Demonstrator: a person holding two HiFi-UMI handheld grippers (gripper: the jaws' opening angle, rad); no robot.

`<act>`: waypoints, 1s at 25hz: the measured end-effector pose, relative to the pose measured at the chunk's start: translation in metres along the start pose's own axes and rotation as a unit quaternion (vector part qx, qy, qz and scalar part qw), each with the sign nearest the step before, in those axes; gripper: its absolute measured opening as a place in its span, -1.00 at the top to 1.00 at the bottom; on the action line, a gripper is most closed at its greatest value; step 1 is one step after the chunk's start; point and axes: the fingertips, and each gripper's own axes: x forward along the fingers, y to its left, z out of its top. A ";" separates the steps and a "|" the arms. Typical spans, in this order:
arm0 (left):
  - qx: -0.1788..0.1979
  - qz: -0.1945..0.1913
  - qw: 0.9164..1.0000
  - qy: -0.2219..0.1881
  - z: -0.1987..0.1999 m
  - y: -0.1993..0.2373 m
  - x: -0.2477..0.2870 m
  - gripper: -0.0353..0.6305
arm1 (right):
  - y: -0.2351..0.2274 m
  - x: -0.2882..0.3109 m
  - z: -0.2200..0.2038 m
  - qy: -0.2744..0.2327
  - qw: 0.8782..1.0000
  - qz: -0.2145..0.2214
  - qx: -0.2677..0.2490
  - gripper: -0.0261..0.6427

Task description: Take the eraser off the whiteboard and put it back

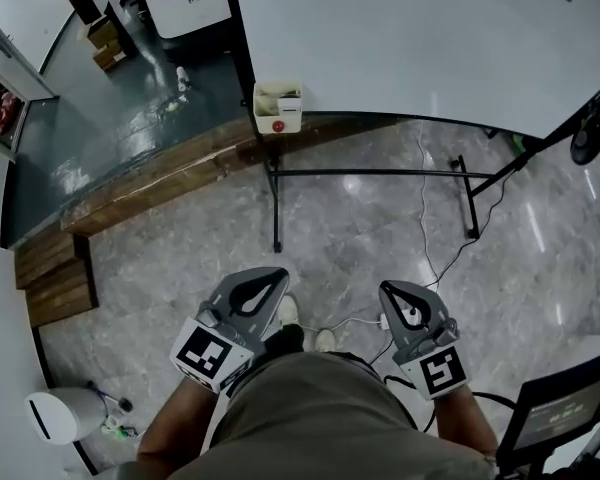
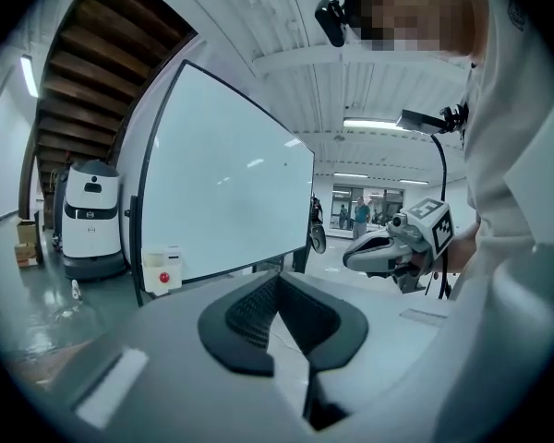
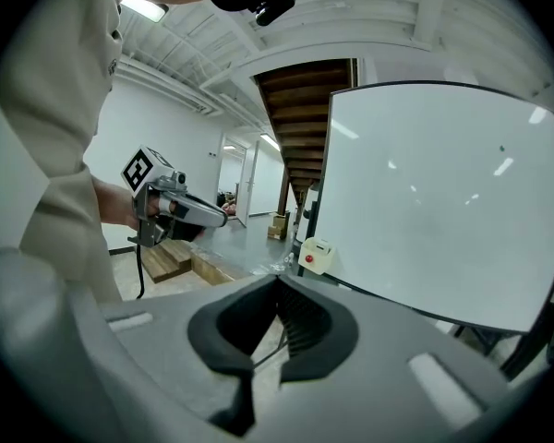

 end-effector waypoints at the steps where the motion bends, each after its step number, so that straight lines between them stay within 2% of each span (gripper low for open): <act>1: 0.001 -0.002 1.000 -0.002 0.004 0.012 0.005 0.88 | -0.005 0.008 0.005 0.002 1.000 -0.006 -0.001 0.91; 9: 0.028 -0.007 1.000 -0.012 0.009 0.098 0.030 0.87 | -0.021 0.065 0.039 0.013 0.999 -0.041 -0.006 0.91; 10: 0.030 -0.005 0.999 -0.013 0.009 0.108 0.034 0.78 | -0.023 0.070 0.040 0.016 0.999 -0.044 -0.006 0.91; 16: 0.030 0.028 0.999 -0.005 0.009 0.149 0.067 0.59 | -0.047 0.091 0.040 0.017 0.999 -0.042 -0.014 0.91; 21: 0.038 0.082 0.996 -0.002 0.021 0.177 0.116 0.35 | -0.091 0.107 0.037 0.008 0.999 -0.027 -0.015 0.91; 25: 0.026 0.141 0.990 0.005 0.024 0.197 0.162 0.27 | -0.137 0.112 0.038 0.003 1.000 -0.004 -0.029 0.91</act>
